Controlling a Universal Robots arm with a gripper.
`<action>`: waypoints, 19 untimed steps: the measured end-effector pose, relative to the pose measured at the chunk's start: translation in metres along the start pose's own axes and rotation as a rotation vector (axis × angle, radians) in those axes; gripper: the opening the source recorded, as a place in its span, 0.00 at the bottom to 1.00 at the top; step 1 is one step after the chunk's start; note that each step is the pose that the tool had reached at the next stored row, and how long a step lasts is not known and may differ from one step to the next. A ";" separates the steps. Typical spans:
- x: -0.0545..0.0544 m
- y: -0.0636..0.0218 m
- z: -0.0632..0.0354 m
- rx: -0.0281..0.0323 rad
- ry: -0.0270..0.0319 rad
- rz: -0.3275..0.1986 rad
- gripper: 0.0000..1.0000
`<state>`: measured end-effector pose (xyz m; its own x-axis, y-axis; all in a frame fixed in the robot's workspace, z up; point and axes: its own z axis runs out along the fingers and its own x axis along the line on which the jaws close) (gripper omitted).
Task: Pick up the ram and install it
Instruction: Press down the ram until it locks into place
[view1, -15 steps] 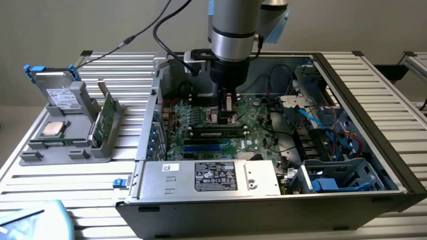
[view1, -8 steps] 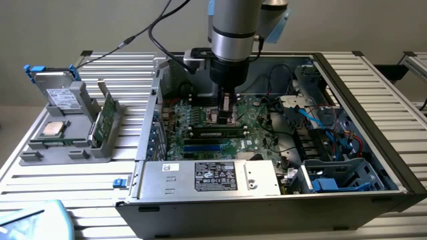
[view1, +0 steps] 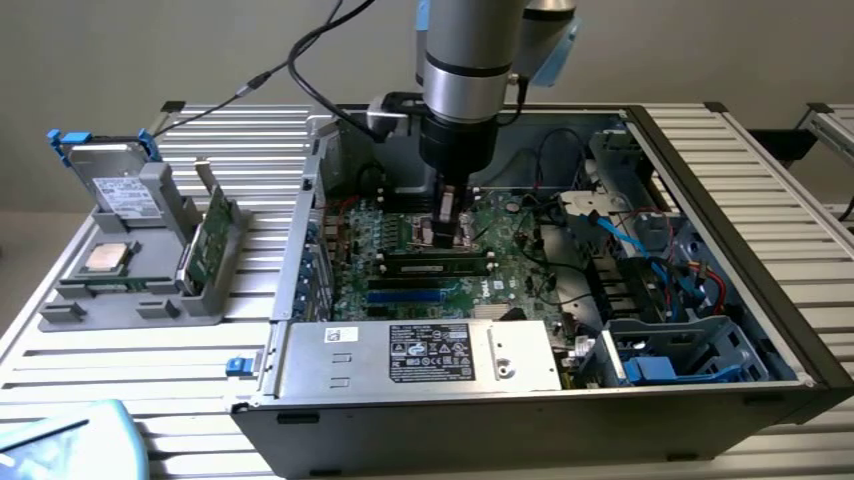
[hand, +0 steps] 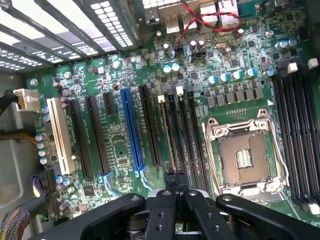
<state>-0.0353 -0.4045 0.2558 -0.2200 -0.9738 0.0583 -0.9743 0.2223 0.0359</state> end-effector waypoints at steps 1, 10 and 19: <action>0.000 0.0000 0.0000 -0.0009 -0.0005 0.015 0.11; 0.000 0.0000 0.0000 -0.0088 -0.0053 0.150 0.11; 0.000 0.0000 0.0000 -0.0169 -0.0104 0.289 0.11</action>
<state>-0.0353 -0.4045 0.2558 -0.4892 -0.8702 0.0583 -0.8701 0.4915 0.0359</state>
